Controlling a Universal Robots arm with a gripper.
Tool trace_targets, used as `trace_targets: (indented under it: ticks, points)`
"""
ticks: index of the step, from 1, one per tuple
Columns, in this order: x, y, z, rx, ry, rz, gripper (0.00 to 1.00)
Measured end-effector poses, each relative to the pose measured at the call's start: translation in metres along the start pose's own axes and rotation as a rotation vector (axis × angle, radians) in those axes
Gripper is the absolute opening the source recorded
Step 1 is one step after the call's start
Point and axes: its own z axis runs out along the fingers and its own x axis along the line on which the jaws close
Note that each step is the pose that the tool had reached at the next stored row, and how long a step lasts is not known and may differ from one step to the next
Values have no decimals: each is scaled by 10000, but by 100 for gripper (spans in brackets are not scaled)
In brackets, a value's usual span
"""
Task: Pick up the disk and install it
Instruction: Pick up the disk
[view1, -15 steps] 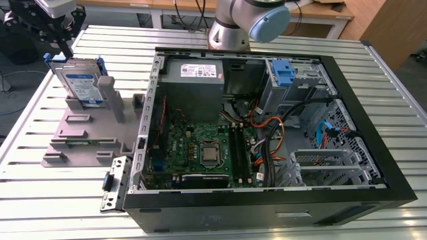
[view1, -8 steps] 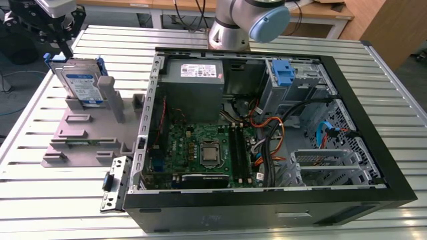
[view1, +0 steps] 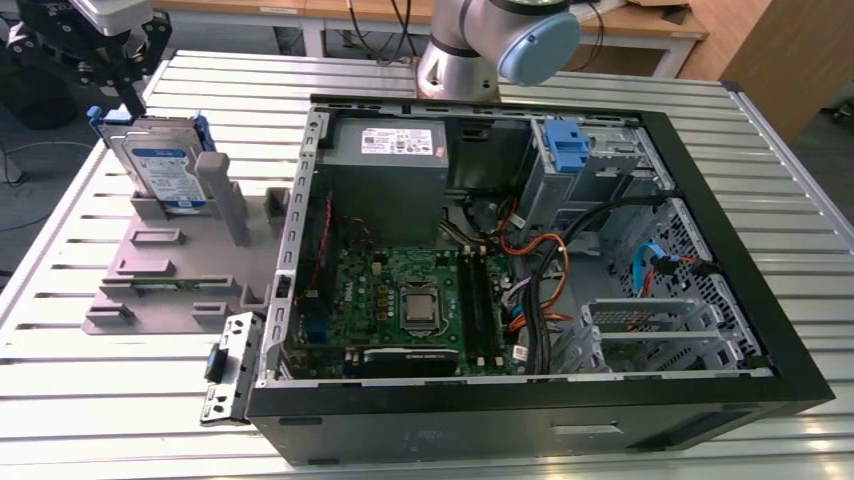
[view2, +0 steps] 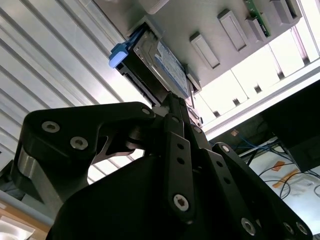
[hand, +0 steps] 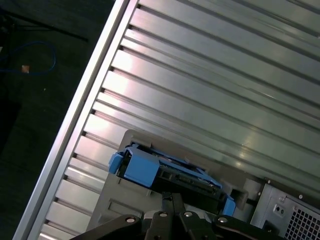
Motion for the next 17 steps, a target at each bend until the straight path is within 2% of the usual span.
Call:
trace_targets:
  ticks: [5, 17]
  points:
    - [0, 0, 0, 29, 12, -1, 11]
    - [0, 0, -2, 31, 12, -14, 11]
